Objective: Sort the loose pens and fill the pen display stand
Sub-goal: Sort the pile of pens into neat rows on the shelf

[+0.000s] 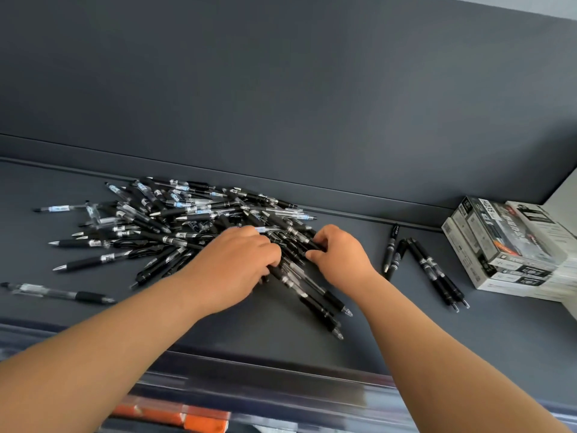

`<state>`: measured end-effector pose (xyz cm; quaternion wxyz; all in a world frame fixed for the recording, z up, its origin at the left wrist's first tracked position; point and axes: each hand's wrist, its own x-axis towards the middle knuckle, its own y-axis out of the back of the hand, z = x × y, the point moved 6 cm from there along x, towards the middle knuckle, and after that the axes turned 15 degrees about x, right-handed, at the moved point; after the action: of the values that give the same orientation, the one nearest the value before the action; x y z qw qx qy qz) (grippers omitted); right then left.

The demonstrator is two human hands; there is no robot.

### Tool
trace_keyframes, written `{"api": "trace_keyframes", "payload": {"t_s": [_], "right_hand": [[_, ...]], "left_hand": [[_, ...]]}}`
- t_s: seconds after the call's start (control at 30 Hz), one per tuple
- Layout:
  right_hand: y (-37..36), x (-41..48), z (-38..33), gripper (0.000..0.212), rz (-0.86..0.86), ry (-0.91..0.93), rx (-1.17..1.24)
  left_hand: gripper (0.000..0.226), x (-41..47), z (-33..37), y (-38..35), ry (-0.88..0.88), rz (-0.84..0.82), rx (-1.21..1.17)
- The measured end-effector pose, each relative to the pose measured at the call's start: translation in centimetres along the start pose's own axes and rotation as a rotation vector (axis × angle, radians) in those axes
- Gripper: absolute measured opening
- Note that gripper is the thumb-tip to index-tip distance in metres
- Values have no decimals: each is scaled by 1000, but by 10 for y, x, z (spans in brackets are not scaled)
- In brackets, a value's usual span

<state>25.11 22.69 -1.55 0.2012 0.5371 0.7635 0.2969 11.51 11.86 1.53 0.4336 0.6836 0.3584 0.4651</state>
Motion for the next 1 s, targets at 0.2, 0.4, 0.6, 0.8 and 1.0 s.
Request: {"api": "trace_keyframes", "payload": {"t_s": [0.2, 0.4, 0.6, 0.8, 1.0], "right_hand": [[-6, 0, -7, 42, -147, -86, -53], [-1, -6, -4, 27, -207, -136, -71], [16, -9, -6, 10, -227, -104, -24], [55, -18, -11, 9, -349, -114, -45], [92, -25, 4, 12, -333, -164, 123]], "left_hand": [[19, 2, -28, 3, 131, -14, -8], [20, 1, -35, -1, 196, -44, -36], [17, 7, -35, 4, 229, -8, -95], [18, 19, -33, 5, 247, 10, -117], [17, 35, -25, 3, 277, -17, -119]]}}
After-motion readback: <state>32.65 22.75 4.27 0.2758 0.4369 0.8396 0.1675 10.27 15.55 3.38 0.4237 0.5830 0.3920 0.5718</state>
